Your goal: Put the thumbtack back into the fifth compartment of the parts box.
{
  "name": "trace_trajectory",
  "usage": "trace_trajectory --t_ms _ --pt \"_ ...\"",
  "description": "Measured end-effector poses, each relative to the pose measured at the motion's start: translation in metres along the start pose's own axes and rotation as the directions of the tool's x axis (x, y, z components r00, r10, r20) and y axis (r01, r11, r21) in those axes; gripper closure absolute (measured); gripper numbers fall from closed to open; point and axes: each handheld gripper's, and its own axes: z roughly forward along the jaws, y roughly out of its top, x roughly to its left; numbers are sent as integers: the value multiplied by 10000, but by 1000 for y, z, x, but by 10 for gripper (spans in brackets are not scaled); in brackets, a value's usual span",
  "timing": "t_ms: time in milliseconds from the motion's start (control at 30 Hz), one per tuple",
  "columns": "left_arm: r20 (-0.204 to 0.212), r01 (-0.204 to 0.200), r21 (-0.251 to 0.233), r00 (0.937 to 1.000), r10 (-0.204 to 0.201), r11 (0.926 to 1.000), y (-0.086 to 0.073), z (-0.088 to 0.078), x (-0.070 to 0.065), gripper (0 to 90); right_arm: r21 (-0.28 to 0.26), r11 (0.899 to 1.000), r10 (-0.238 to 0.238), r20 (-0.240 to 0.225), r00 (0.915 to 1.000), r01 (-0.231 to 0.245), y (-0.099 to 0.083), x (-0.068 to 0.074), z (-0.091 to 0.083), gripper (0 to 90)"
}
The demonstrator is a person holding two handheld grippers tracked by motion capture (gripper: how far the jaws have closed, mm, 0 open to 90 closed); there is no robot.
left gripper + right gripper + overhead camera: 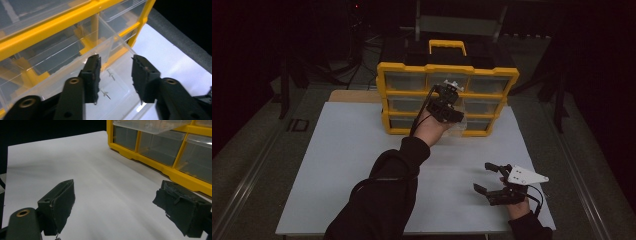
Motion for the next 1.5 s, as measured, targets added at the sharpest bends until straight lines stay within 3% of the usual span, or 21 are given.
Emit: trace_trajectory --t_ms 267,400,533,567,700,733,1100,1500 --pt "-154 31 -283 9999 -35 9996 -3 -18 0 247 -20 10000 -27 25 10000 27 1 0 0 136" --pt "-280 -167 -423 9995 155 9990 -5 -30 0 185 -2 10000 -33 27 10000 33 1 0 0 136" --pt "-29 -393 -570 9992 392 9976 -10 -42 4 131 -23 10000 -32 40 10000 32 1 1 0 136" --pt "135 -454 -576 9988 462 9973 -12 -45 5 65 -40 10000 -20 63 10000 21 1 1 -1 136" --pt "168 -524 -696 9984 537 9962 -18 -53 7 0 -62 10000 -49 75 10000 49 2 1 -1 136" --pt "360 -558 -746 9976 587 9957 -21 -57 10 0 -59 10000 -35 72 10000 36 2 1 -1 136" --pt "883 -711 -1150 9928 815 9908 -50 -80 23 0 -21 10000 -41 43 10000 41 2 2 0 136" --pt "1276 -984 -1885 9841 1237 9771 -85 -101 37 0 -43 10000 -44 42 10000 44 2 2 0 136"
